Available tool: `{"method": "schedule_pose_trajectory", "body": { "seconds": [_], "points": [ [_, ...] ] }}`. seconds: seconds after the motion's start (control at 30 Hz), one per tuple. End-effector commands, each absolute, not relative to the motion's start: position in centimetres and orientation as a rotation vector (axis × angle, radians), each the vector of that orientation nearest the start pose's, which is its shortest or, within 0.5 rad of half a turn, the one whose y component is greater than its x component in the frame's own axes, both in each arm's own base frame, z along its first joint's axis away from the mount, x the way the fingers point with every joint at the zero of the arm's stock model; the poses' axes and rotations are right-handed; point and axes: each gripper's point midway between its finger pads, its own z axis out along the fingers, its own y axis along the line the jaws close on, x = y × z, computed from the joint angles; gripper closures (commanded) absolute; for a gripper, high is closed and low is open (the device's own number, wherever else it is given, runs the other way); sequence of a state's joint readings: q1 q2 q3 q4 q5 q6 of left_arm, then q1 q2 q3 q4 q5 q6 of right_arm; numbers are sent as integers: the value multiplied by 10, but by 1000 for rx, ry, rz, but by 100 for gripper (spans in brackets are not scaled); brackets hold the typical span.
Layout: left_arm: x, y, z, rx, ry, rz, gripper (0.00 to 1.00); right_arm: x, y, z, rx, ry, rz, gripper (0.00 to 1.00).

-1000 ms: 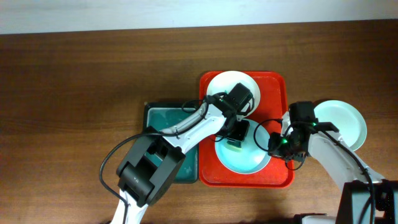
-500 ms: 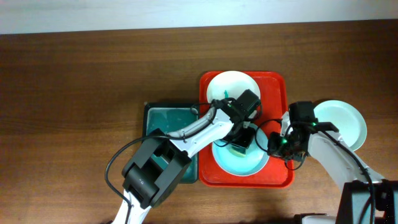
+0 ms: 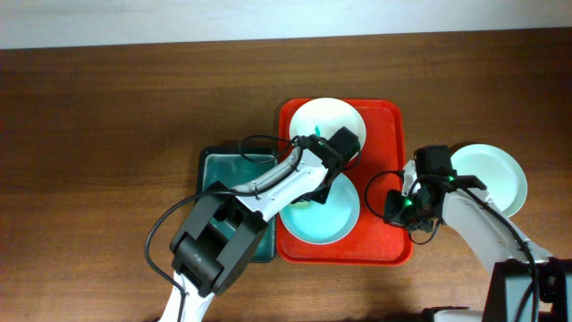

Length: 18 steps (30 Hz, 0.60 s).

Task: Clean dirty plates on tray and stack at the side
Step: 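Scrub the light blue plate with the sponge in the left gripper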

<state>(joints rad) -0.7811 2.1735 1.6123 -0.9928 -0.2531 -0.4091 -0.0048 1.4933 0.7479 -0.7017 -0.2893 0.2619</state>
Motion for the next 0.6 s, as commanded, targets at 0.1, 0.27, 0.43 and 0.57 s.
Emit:
{"method": "schedule_pose_trajectory", "body": {
  "seconds": [0.1,0.27,0.43,0.57],
  "points": [
    [308,-241,-22,522,3050,334,100,250,75,28,16,2940,697,79],
    [289,-264,-25,498,3190,38,100,256,91,32,-101,2889,743,65],
    [273,-294,-21,517,3262,-293,100,269,90,14,-8,2926,492,65],
    [266,-306,-18,588,3259,-392,100,272,84,-8,177,2973,366,93]
  ]
}}
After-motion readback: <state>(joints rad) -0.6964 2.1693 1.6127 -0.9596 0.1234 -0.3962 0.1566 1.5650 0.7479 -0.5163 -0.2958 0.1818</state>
